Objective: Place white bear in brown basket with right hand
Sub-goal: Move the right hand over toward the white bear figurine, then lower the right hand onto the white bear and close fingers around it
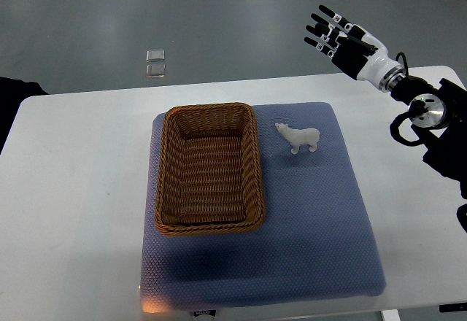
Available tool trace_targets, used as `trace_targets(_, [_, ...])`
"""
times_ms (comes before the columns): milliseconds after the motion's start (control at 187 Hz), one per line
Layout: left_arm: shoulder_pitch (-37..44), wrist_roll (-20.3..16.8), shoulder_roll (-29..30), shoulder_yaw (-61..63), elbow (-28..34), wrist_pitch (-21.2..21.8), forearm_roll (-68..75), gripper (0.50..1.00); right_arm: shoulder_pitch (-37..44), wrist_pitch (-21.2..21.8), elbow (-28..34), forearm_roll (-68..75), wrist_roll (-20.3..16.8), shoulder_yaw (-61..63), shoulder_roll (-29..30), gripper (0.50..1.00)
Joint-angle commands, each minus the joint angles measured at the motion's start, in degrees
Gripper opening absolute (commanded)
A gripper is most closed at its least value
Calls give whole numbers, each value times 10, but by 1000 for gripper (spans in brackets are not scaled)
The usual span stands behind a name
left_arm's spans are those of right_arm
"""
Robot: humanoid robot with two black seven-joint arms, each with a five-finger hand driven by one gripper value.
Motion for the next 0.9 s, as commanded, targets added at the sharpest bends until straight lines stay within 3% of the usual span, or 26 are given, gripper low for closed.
trace_targets(0, [0, 0, 0, 0, -1, 0, 0, 1000, 32, 0, 16, -111, -4, -32, -18, 926])
trace_targets(267, [3, 0, 0, 1, -1, -3, 0, 1000, 121, 0, 102, -344, -43, -139, -71, 928])
trace_targets(444, [5, 0, 0, 1, -1, -3, 1, 1000, 176, 0, 136, -388, -135, -210, -91, 928])
trace_targets(567, [5, 0, 0, 1, -1, -3, 0, 1000, 190, 0, 176, -385, -166, -246, -106, 928])
trace_targets(770, [5, 0, 0, 2, -3, -4, 0, 1000, 178, 0, 260, -382, -169, -270, -125, 926])
trace_targets(893, [5, 0, 0, 2, -3, -5, 0, 1000, 160, -17, 267, -385, -166, -271, -117, 921])
